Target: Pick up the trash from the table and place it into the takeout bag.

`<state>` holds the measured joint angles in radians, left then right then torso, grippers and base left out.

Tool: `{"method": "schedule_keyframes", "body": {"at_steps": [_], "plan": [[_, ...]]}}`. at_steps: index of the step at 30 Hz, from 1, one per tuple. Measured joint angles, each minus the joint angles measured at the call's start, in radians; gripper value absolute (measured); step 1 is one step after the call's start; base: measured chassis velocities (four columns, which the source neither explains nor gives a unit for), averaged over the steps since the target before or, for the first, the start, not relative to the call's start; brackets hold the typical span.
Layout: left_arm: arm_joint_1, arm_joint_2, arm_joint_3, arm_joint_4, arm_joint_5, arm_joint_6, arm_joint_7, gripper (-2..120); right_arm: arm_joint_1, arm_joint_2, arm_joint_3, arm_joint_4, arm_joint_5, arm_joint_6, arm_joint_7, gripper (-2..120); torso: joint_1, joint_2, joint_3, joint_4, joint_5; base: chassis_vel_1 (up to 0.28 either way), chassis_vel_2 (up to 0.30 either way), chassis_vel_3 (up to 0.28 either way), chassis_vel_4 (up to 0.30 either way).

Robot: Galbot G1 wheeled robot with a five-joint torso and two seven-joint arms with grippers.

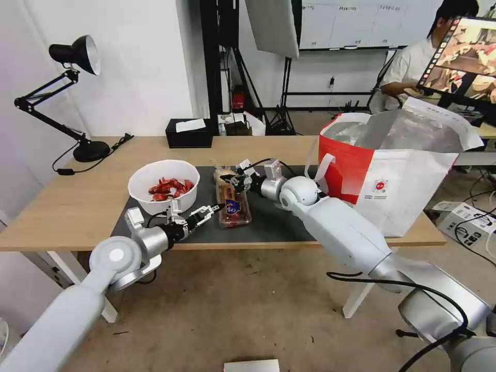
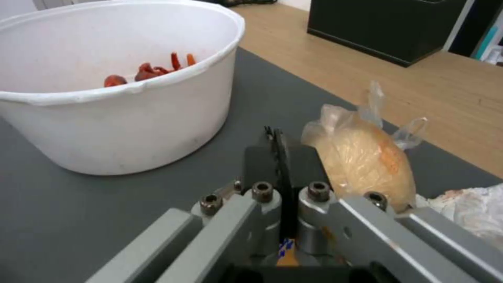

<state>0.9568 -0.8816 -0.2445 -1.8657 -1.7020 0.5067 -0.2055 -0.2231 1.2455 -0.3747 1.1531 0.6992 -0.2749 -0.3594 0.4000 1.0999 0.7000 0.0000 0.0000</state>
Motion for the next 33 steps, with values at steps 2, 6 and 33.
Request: {"method": "schedule_keyframes", "body": {"at_steps": [2, 6, 33], "plan": [[-0.016, -0.004, 0.013, 0.012, 0.009, -0.003, -0.001, 100, 0.0, 0.0, 0.0, -0.002, 0.0, 0.001, -0.003, 0, 0.0, 0.0, 0.0, 0.0001, 0.0, 0.0, 0.0, 0.0, 0.0], [-0.041, -0.013, 0.027, 0.029, 0.015, -0.008, -0.016, 100, -0.004, 0.003, -0.001, -0.01, -0.003, 0.003, -0.006, 0, 0.0, 0.0, 0.0, -0.0001, 0.0001, 0.0, 0.0, 0.0, 0.0], [-0.144, -0.031, 0.117, 0.097, 0.044, -0.007, -0.112, 100, -0.015, 0.007, 0.002, -0.019, -0.005, 0.003, -0.006, 0, 0.0, 0.0, 0.0, 0.0, 0.0001, 0.0, 0.0, 0.0, 0.0]]}}
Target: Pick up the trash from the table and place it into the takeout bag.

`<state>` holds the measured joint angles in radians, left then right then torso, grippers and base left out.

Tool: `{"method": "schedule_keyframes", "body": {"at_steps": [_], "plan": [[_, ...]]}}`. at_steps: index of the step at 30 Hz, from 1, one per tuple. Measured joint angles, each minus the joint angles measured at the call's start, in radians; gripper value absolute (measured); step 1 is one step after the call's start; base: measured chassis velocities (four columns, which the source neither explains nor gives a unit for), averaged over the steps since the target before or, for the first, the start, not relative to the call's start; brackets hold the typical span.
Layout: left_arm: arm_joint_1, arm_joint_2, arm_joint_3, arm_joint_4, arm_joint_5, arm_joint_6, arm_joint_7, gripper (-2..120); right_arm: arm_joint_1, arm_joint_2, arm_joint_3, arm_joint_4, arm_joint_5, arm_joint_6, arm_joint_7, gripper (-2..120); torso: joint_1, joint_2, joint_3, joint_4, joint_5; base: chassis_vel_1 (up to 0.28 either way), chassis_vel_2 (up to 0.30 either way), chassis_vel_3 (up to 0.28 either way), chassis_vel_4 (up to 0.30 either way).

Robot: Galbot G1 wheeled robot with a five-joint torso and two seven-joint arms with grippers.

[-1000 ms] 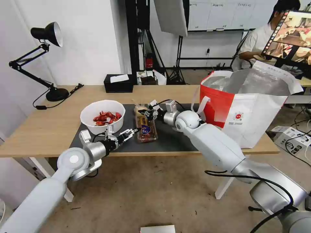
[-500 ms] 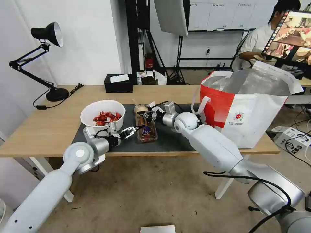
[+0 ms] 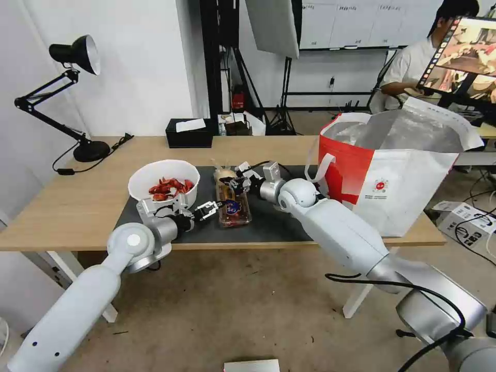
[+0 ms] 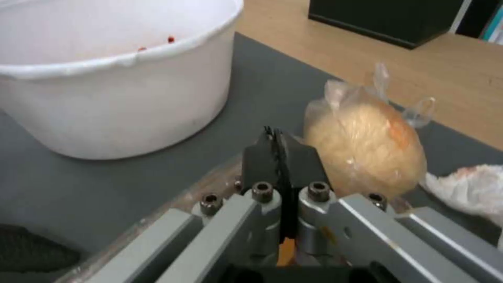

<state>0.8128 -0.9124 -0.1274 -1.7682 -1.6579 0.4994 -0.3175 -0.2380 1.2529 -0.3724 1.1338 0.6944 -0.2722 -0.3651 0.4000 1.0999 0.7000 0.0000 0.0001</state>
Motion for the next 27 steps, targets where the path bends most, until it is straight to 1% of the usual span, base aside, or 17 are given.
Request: {"method": "schedule_keyframes", "body": {"at_steps": [27], "plan": [[-0.023, -0.037, 0.028, 0.015, -0.004, -0.005, -0.026, 100, -0.038, 0.007, 0.022, -0.011, -0.008, 0.0, 0.0, 0, 0.0, 0.0, 0.0, -0.0001, -0.0001, 0.0, 0.0, 0.0, 0.0]]}}
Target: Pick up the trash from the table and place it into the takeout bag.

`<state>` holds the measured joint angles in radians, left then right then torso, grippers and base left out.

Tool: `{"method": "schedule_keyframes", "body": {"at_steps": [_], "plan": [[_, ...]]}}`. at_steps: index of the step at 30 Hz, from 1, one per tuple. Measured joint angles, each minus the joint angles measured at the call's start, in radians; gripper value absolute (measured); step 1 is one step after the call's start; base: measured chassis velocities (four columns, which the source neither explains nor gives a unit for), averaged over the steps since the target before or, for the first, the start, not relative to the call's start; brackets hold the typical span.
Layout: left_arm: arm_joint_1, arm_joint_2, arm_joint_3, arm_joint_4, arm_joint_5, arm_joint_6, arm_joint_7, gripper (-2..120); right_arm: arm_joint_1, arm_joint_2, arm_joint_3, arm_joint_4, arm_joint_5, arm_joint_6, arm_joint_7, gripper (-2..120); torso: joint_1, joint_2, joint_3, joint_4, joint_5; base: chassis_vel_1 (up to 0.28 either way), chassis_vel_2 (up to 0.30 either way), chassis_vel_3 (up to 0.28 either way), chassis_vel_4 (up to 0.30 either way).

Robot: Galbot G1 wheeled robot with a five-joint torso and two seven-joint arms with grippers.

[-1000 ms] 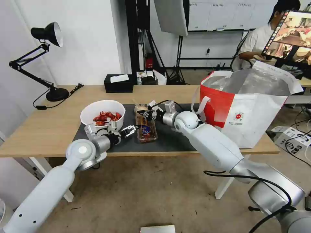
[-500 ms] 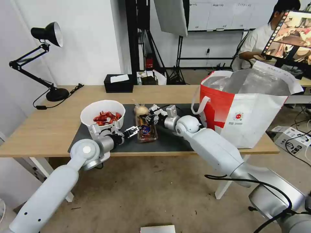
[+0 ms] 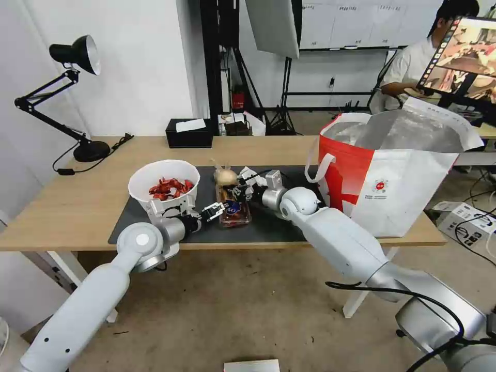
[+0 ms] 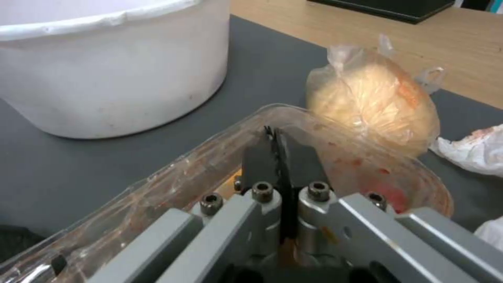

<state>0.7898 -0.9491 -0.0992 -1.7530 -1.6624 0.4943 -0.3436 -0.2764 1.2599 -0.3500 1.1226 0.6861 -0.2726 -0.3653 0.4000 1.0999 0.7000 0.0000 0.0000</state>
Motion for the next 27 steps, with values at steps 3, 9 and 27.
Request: {"method": "schedule_keyframes", "body": {"at_steps": [3, 9, 27], "plan": [[-0.005, -0.002, 0.005, 0.004, -0.001, -0.001, -0.002, 97, 0.002, -0.001, 0.0, 0.001, 0.0, 0.0, 0.0, 0, 0.0, 0.0, 0.0, 0.0, 0.0, 0.0, 0.0, 0.0, 0.0], [-0.007, -0.001, 0.013, 0.011, 0.0, -0.006, -0.003, 76, 0.007, -0.004, -0.001, 0.003, 0.001, -0.001, 0.001, 0, 0.0, 0.0, 0.0, 0.0, 0.0, 0.0, 0.0, 0.0, 0.0], [-0.001, -0.006, 0.025, 0.008, 0.007, -0.009, -0.011, 9, 0.003, -0.01, -0.001, 0.01, 0.003, -0.001, 0.002, 0, 0.0, 0.0, 0.0, 0.0, 0.0001, 0.0, 0.0, 0.0, 0.0]]}}
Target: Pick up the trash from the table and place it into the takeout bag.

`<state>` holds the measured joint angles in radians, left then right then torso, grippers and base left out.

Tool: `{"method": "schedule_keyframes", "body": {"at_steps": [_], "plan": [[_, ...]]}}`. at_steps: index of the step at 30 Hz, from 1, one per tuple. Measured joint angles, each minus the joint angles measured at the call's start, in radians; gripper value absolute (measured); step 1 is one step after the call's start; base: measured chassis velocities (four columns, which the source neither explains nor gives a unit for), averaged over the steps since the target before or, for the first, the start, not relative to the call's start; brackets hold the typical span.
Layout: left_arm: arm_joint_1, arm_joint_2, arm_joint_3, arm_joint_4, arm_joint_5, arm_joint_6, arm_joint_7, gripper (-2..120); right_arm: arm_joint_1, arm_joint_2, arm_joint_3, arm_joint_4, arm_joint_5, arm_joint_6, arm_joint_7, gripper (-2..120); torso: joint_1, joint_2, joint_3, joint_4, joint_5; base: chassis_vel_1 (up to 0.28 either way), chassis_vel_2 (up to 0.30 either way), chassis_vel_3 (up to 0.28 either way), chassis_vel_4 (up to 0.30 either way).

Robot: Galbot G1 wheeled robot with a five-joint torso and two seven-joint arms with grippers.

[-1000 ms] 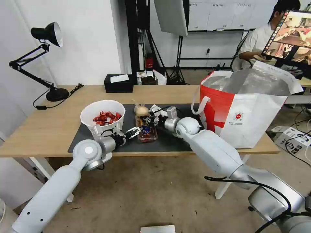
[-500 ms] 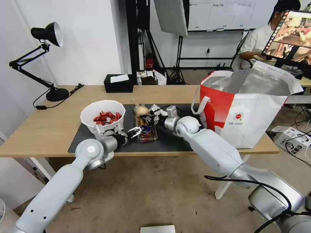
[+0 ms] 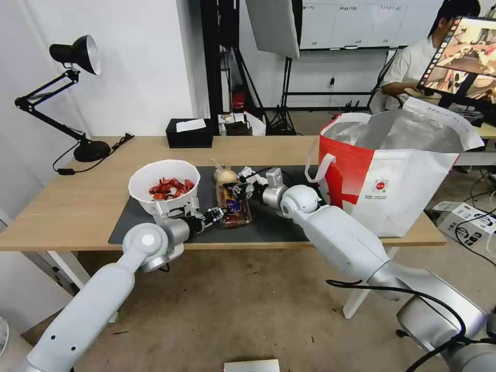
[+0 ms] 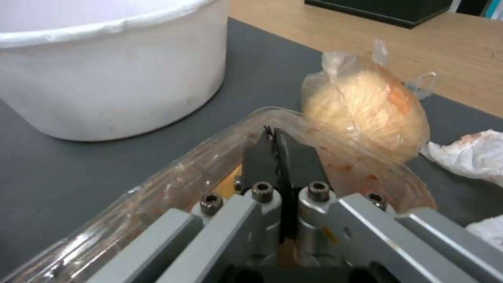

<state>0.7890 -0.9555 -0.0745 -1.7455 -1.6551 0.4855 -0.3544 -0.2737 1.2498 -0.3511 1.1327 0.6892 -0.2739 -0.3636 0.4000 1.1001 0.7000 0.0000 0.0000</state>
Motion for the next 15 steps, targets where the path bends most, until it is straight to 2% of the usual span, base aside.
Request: {"method": "schedule_keyframes", "body": {"at_steps": [1, 3, 15], "plan": [[0.0, 0.0, 0.0, 0.0, 0.0, 0.0, 0.0, 9, 0.0, 0.0, 0.0, 0.0, 0.0, 0.0, 0.0, 0, 0.0, 0.0, 0.0, 0.0, 0.0, 0.0, 0.0, 0.0, 0.0], [0.004, 0.001, 0.0, -0.001, 0.004, -0.005, -0.001, 0, -0.002, 0.0, 0.002, 0.002, 0.001, 0.0, 0.0, 0, 0.0, 0.0, 0.0, 0.0, 0.0, 0.0, 0.0, 0.0, 0.0], [0.012, 0.008, -0.011, -0.017, 0.006, -0.022, -0.002, 0, -0.017, -0.008, 0.039, 0.045, 0.022, 0.005, 0.009, 0, 0.0, 0.0, 0.0, 0.0, 0.0, 0.0, 0.0, 0.0, 0.0]]}}
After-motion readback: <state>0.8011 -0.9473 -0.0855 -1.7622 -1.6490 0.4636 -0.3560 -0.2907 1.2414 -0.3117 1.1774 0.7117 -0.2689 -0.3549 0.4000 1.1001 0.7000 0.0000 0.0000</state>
